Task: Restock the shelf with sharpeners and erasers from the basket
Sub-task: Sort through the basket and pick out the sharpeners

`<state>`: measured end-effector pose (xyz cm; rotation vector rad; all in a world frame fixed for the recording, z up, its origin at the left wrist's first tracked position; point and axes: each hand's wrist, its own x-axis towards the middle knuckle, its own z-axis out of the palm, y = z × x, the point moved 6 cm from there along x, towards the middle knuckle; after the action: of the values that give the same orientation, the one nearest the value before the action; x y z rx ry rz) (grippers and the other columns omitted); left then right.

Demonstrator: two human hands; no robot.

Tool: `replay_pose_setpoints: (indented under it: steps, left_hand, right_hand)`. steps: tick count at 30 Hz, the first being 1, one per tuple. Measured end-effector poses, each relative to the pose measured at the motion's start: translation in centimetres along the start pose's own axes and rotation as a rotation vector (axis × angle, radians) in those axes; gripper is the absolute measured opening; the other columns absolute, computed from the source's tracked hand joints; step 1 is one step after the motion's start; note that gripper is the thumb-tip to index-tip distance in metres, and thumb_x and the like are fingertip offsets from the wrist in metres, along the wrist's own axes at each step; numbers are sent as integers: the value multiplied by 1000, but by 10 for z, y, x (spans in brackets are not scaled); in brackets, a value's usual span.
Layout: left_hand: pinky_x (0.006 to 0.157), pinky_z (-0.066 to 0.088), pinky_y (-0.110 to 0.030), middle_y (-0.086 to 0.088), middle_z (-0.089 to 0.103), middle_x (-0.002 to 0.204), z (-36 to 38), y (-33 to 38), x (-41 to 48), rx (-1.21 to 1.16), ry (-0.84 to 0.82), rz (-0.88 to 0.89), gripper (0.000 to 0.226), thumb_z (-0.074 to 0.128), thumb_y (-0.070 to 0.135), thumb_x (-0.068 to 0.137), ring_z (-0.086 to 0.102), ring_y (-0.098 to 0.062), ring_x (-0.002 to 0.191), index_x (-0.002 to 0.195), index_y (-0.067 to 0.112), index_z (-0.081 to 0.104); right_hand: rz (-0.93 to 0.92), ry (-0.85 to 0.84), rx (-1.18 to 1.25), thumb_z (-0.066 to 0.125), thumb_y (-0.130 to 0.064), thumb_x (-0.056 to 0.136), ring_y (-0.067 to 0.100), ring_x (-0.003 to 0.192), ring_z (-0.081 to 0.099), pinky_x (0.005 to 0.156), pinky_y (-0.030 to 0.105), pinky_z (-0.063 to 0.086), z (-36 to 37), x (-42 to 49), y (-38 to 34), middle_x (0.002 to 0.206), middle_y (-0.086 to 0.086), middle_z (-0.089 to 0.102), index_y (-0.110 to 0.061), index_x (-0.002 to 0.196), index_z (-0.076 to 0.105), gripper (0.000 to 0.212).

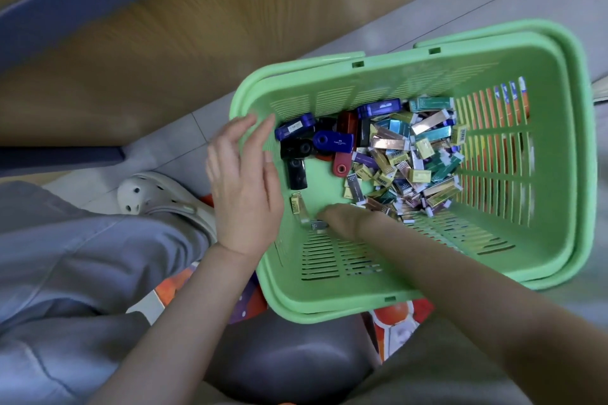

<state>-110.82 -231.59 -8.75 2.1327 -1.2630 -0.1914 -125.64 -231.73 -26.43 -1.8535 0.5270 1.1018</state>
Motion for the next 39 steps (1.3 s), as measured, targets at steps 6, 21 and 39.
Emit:
replay_pose_setpoints:
  steps: [6, 21, 39]
  left_hand:
    - [90, 45, -28, 0, 55, 106, 57, 44, -5, -286, -336, -241, 27, 44, 7, 95, 53, -13, 101, 116, 8, 62]
    - [94, 47, -45, -19, 51, 126, 193, -53, -137, -156, -694, -1364, 43, 49, 29, 94, 56, -32, 107, 128, 3, 45]
    - [109, 34, -31, -3, 26, 153, 242, 120, -82, -780, -1065, -737, 49, 38, 21, 102, 36, -20, 133, 149, 24, 24]
  right_hand:
    - [306, 134, -439, 49, -7, 95, 15, 89, 58, 78, 26, 54, -34, -88, 94, 111, 3, 57, -16, 127, 45, 33]
    - [423, 558, -152, 30, -43, 98, 33, 145, -4, 117, 51, 5, -65, -91, 142, 158, 10, -5, -24, 150, -8, 67]
    - [309, 699, 170, 51, 8, 84, 32, 132, 39, 106, 38, 40, -85, -128, 147, 153, 12, 23, -12, 149, 21, 75]
